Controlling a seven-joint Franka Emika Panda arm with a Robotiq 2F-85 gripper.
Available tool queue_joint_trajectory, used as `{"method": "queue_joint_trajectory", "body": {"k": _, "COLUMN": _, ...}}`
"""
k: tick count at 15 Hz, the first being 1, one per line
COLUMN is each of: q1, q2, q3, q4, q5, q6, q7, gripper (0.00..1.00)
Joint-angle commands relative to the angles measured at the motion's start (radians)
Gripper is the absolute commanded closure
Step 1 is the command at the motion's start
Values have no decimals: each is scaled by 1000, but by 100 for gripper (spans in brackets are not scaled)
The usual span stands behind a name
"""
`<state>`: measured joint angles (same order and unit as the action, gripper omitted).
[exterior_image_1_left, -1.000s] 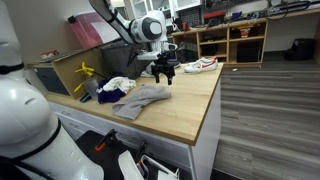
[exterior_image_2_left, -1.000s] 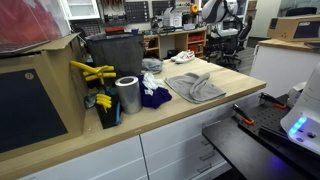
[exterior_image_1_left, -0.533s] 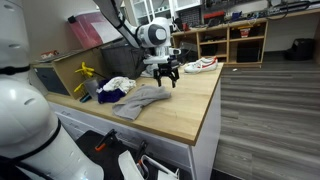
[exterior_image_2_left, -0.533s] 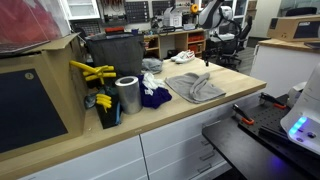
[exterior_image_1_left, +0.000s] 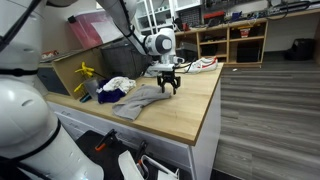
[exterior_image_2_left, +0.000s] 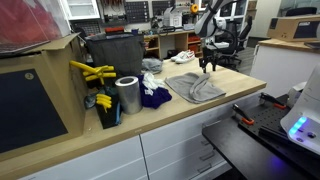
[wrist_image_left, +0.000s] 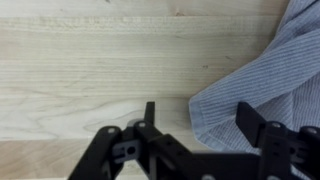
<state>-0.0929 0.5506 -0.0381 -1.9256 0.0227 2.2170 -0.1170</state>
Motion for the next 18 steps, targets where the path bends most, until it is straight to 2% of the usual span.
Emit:
{"method": "queue_joint_trajectory", "body": {"k": 1, "q1": -30, "q2": 38, "q3": 26, "q4": 66, "q5": 64, "q6": -71, "q7": -10, "gripper": 49}}
{"method": "queue_joint_trajectory", "body": {"k": 7, "q1": -46, "q2": 56, "q3": 35, "q4": 97, "q5": 133, "q6": -121, "q7": -4, "gripper": 95}}
{"method": "queue_joint_trajectory", "body": {"k": 8, "q1": -47, "q2": 50, "q3": 38, "q4": 99, "q5": 142, "q6": -135, "q7": -4, "gripper": 99}}
{"method": "queue_joint_trajectory", "body": {"k": 14, "q1": -18, "q2": 18, "q3": 66, "q4": 128, "q5": 169, "q6": -216, "q7": 18, "gripper": 99}}
{"method": "queue_joint_trajectory", "body": {"k": 18, "q1": 9, "q2": 22, "q3": 94, "q4": 153, "q5": 180, "q6": -226, "q7": 22, "gripper": 99}}
